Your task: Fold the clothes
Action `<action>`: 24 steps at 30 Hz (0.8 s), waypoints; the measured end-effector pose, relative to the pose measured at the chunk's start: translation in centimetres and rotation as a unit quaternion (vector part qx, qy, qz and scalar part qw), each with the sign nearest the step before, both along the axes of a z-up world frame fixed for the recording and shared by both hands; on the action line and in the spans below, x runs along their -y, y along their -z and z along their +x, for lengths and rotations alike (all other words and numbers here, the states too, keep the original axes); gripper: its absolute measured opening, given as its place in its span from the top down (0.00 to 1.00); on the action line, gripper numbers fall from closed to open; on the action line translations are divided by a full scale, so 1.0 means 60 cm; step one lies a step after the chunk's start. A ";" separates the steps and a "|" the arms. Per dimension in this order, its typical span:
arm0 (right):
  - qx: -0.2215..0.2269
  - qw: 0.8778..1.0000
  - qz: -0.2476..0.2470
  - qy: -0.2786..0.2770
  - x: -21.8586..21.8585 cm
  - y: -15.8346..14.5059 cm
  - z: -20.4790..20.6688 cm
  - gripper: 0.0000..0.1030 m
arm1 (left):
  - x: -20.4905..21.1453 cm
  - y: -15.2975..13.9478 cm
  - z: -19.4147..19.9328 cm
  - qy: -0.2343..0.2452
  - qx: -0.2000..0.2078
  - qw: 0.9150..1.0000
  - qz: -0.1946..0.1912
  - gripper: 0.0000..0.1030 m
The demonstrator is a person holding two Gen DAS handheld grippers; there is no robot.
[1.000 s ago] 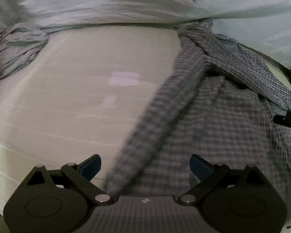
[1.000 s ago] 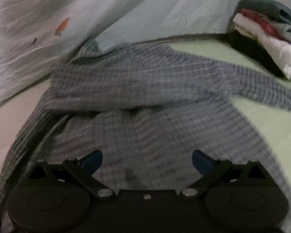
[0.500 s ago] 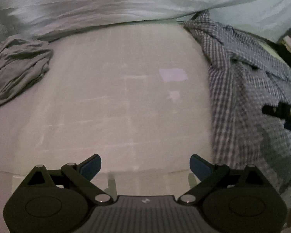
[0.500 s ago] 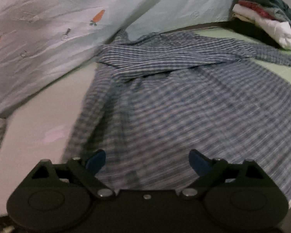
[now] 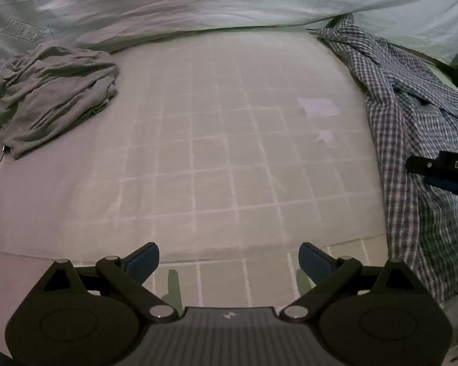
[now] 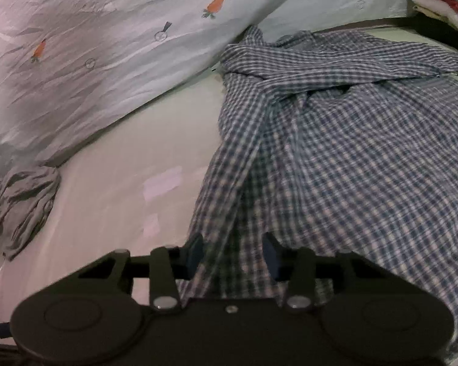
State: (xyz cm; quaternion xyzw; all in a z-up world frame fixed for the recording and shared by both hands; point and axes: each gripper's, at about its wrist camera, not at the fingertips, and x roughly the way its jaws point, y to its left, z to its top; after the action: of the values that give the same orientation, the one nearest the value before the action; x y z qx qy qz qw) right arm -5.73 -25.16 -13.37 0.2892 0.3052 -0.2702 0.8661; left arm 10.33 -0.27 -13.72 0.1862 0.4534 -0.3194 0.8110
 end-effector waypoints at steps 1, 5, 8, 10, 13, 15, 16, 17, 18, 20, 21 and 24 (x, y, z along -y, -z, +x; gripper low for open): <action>0.000 1.000 0.006 -0.003 -0.002 0.002 0.003 0.57 | -0.002 0.001 -0.001 0.001 -0.001 1.000 0.001 0.05; 0.005 0.999 0.036 -0.027 -0.008 0.013 0.016 0.63 | -0.007 0.001 0.001 -0.005 -0.001 1.000 0.001 0.05; 0.009 0.998 0.039 -0.047 -0.013 0.013 0.021 0.92 | -0.009 0.000 0.003 -0.013 -0.002 1.000 -0.001 0.05; 0.015 0.998 0.036 -0.052 -0.010 0.009 0.016 0.94 | -0.007 0.000 0.003 -0.017 -0.003 1.000 -0.002 0.05; 0.026 0.998 0.034 -0.055 -0.003 0.001 0.005 0.96 | 0.002 0.000 -0.001 -0.016 -0.006 1.000 -0.003 0.05; 0.032 0.997 0.035 -0.055 0.007 -0.004 -0.007 0.96 | 0.014 -0.001 -0.004 -0.011 -0.008 1.000 -0.005 0.05; 0.034 0.997 0.035 -0.054 0.013 -0.007 -0.014 0.96 | 0.022 -0.002 -0.007 -0.008 -0.008 1.000 -0.007 0.05; 0.037 0.997 0.035 -0.054 0.019 -0.010 -0.021 0.96 | 0.031 -0.003 -0.010 -0.005 -0.007 1.000 -0.009 0.05; 0.039 0.997 0.035 -0.053 0.025 -0.012 -0.029 0.96 | 0.043 -0.004 -0.015 -0.004 -0.008 1.000 -0.011 0.05; 0.039 0.997 0.033 -0.052 0.040 -0.017 -0.042 0.96 | 0.069 -0.005 -0.027 0.002 -0.012 1.000 -0.017 0.05; 0.037 0.997 0.029 -0.053 0.049 -0.020 -0.051 0.96 | 0.086 -0.005 -0.034 0.006 -0.015 1.000 -0.019 0.05; 0.032 0.998 0.016 -0.060 0.080 -0.027 -0.081 0.96 | 0.140 -0.003 -0.063 0.017 -0.024 0.999 -0.025 0.05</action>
State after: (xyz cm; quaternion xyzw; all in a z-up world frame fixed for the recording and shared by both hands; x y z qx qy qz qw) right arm -10.61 -29.94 -11.77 0.2924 0.2987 -0.2032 0.8854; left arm 6.56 -8.68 -13.56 0.1663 0.4613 -0.3490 0.7986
